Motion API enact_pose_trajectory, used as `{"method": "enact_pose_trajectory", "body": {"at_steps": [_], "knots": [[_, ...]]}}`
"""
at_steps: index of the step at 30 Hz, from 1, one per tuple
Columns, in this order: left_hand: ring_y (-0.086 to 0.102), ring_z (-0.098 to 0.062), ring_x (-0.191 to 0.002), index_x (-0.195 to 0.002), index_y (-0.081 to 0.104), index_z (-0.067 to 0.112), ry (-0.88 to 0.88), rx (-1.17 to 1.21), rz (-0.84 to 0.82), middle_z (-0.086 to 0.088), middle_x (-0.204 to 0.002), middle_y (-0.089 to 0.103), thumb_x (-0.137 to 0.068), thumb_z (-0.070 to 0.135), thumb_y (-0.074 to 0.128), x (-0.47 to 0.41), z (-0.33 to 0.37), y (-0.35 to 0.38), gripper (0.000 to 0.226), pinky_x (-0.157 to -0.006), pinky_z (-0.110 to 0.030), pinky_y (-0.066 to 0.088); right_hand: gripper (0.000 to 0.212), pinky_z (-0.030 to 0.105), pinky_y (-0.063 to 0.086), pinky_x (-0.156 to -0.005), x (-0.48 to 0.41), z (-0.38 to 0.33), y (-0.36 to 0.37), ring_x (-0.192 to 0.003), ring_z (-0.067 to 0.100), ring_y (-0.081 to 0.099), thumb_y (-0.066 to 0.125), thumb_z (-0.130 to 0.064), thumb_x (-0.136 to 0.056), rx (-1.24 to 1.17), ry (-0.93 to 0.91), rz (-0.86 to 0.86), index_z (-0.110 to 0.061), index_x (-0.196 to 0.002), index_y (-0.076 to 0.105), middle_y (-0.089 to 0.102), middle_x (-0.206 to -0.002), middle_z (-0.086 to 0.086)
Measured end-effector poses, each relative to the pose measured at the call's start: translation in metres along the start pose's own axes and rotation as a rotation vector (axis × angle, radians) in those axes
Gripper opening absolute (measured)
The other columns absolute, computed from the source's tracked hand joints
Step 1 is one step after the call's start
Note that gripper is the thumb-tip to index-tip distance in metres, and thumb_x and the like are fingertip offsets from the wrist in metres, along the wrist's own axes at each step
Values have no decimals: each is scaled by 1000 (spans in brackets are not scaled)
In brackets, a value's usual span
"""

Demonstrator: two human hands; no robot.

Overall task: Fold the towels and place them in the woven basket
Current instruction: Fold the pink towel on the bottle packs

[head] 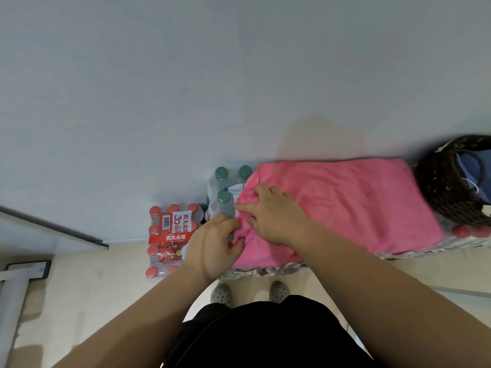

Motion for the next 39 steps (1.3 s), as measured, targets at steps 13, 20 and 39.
{"method": "enact_pose_trajectory", "body": {"at_steps": [13,20,39], "knots": [[51,-17,-61,-77,57,15,-323,291,32,-1,-67,58,-93,23,61,2,-14,-13,18,-59,-32,40,37,32,41,-99,0,28,-48,-114,30,58,59,-22,-97,-875,275,400,2,-126,60,61,-124,19],[66,-27,-64,-94,60,15,-586,639,-105,-8,-76,70,-85,26,74,18,-24,-6,21,-58,-42,53,41,51,52,-92,-41,-7,-41,-87,22,60,65,-32,-92,-1297,281,287,0,-117,62,64,-107,22],[68,-44,-86,-106,61,10,-774,819,-178,-22,-96,69,-77,12,72,81,-69,-7,31,-78,-61,57,76,41,31,-119,-82,-68,-21,-141,18,39,63,-42,-92,-1099,169,199,-12,-154,30,38,-156,4]]}}
Point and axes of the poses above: each hand's wrist, its own x-axis away from the middle knuckle, its own y-axis out of the palm, z = x × y, the point moved 8 cm from there along -x, towards the middle knuckle
